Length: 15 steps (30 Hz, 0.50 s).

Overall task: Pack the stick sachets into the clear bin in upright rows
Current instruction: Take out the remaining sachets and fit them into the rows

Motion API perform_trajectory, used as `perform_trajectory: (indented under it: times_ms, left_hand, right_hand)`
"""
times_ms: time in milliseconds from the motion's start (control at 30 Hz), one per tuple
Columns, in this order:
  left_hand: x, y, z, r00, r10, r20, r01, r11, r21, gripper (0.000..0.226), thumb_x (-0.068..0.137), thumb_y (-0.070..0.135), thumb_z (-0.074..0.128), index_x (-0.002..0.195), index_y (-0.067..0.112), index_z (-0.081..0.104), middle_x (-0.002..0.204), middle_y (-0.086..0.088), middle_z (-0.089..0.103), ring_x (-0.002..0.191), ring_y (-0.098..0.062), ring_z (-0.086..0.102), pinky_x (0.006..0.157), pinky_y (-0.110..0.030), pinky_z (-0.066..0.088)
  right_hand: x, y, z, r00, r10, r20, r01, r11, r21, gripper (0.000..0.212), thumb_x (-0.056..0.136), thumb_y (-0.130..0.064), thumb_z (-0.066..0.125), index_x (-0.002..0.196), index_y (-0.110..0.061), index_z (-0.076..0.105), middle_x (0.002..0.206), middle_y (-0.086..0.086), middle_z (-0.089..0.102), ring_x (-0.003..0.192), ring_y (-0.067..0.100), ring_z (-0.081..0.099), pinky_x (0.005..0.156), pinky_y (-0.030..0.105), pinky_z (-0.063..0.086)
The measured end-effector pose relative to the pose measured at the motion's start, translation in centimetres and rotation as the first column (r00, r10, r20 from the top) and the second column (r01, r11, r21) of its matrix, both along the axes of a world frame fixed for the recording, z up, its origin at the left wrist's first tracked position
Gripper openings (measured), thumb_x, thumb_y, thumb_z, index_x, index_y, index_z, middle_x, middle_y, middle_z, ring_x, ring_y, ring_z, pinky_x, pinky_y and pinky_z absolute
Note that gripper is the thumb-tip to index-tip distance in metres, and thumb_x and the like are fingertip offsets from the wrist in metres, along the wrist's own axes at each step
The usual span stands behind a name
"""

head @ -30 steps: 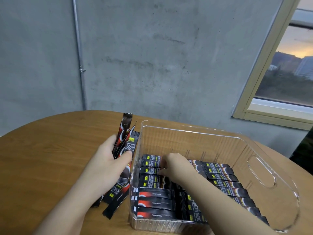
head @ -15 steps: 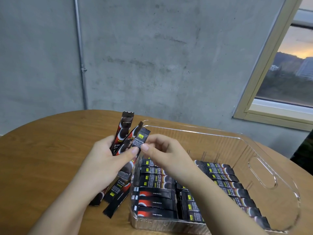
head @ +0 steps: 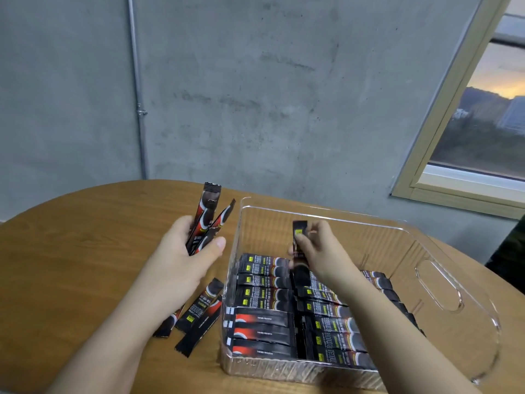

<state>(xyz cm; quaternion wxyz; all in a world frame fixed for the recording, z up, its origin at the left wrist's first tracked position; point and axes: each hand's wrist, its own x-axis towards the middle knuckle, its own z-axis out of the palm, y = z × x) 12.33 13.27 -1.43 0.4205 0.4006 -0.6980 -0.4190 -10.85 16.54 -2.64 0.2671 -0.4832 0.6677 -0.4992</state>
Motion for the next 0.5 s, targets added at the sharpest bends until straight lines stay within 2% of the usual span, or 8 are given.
perform_trajectory:
  times_ms: [67, 100, 167, 233, 367, 500]
  left_hand:
    - [-0.2, -0.1, -0.2, 1.000, 0.002, 0.003, -0.002, 1.000, 0.001, 0.013, 0.091, 0.030, 0.058, 0.101, 0.025, 0.053, 0.051, 0.022, 0.057, 0.040, 0.002, 0.044, 0.048, -0.022, 0.036]
    - [-0.2, -0.1, -0.2, 1.000, 0.005, 0.001, -0.005, 1.000, 0.009, 0.016, 0.091, 0.030, 0.058, 0.104, 0.024, 0.052, 0.051, 0.022, 0.057, 0.040, 0.001, 0.044, 0.047, -0.020, 0.036]
    - [-0.2, -0.1, -0.3, 1.000, 0.009, -0.014, -0.008, 0.999, 0.031, 0.020, 0.091, 0.029, 0.058, 0.109, 0.022, 0.050, 0.051, 0.022, 0.058, 0.040, 0.001, 0.043, 0.044, -0.017, 0.035]
    - [-0.2, 0.0, -0.4, 1.000, 0.009, -0.028, -0.008, 0.999, 0.049, 0.023, 0.091, 0.028, 0.057, 0.111, 0.021, 0.049, 0.051, 0.021, 0.057, 0.040, 0.001, 0.043, 0.042, -0.016, 0.035]
    - [0.0, 0.0, -0.3, 0.999, 0.008, -0.044, -0.005, 0.997, 0.072, 0.024, 0.091, 0.028, 0.057, 0.111, 0.022, 0.045, 0.051, 0.018, 0.057, 0.041, 0.000, 0.043, 0.044, -0.019, 0.036]
    - [0.1, 0.1, -0.2, 1.000, -0.010, -0.022, 0.012, 0.998, 0.067, 0.030, 0.088, 0.040, 0.054, 0.109, 0.026, 0.039, 0.059, 0.007, 0.052, 0.040, 0.000, 0.041, 0.042, -0.018, 0.034]
  right_hand:
    - [-0.2, -0.2, -0.7, 0.948, 0.036, -0.316, 0.004, 0.992, 0.125, 0.013, 0.099, -0.019, 0.046, 0.097, -0.011, 0.037, 0.082, 0.009, 0.061, 0.060, 0.017, 0.056, 0.054, 0.027, 0.047]
    - [-0.2, -0.3, -1.0, 0.869, 0.075, -0.489, 0.015, 0.984, 0.178, 0.011, 0.099, -0.022, 0.048, 0.098, -0.012, 0.042, 0.083, 0.006, 0.064, 0.064, 0.016, 0.057, 0.055, 0.027, 0.044]
    - [0.4, -0.6, -1.1, 0.739, 0.178, -0.650, -0.011, 0.968, 0.252, 0.014, 0.098, -0.025, 0.048, 0.100, -0.013, 0.056, 0.090, 0.004, 0.067, 0.078, 0.020, 0.060, 0.065, 0.029, 0.045]
    - [1.3, -1.2, -1.3, 0.699, 0.275, -0.660, -0.082, 0.948, 0.307, 0.020, 0.098, -0.024, 0.049, 0.101, -0.011, 0.064, 0.098, 0.006, 0.068, 0.087, 0.022, 0.061, 0.073, 0.029, 0.045]
    - [3.0, -2.0, -2.2, 0.653, 0.416, -0.633, -0.167, 0.894, 0.415, 0.024, 0.097, -0.024, 0.053, 0.108, -0.010, 0.068, 0.100, 0.011, 0.069, 0.090, 0.025, 0.062, 0.077, 0.032, 0.049]
    - [2.3, -1.8, -2.1, 0.645, 0.363, -0.672, -0.119, 0.917, 0.382, 0.028, 0.094, -0.024, 0.057, 0.118, -0.011, 0.064, 0.114, 0.007, 0.065, 0.103, 0.024, 0.059, 0.084, 0.029, 0.045]
